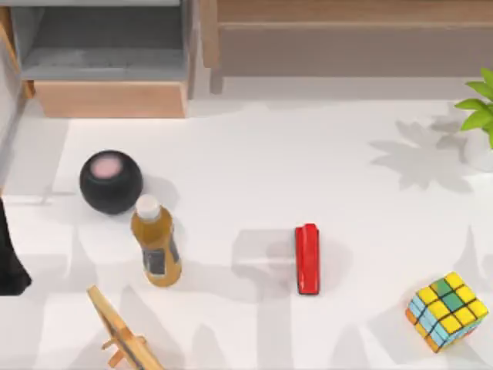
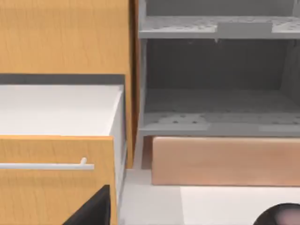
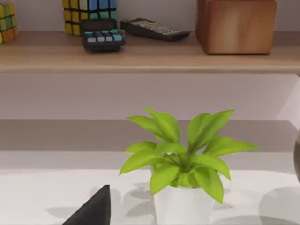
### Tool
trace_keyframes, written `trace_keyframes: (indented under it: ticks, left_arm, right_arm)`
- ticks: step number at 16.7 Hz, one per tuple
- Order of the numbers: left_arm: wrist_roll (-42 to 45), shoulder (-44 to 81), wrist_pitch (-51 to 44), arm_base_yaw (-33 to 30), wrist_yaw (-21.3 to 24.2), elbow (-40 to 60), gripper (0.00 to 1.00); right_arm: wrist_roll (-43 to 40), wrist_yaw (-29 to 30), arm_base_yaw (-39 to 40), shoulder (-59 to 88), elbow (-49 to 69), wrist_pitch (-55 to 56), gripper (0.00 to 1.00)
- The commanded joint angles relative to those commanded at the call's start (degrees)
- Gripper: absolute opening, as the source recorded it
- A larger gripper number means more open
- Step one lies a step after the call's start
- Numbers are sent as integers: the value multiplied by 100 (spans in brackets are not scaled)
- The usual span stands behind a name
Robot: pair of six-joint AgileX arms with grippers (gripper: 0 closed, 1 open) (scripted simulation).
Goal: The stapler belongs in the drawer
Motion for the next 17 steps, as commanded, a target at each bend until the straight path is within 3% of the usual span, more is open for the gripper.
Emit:
trace_keyframes:
  ticks: [4,8,17]
  left_arm:
    - [-73,163,-68,-62,6,165,100]
    - [-474,1164,-506,-406,4,1119,100]
    - [-1837,6006,-2962,-1789,-210,4875,100]
  right_arm:
    - [0,0,0,0,0,0,100]
    - [0,0,0,0,0,0,100]
    - [0,0,0,0,0,0,100]
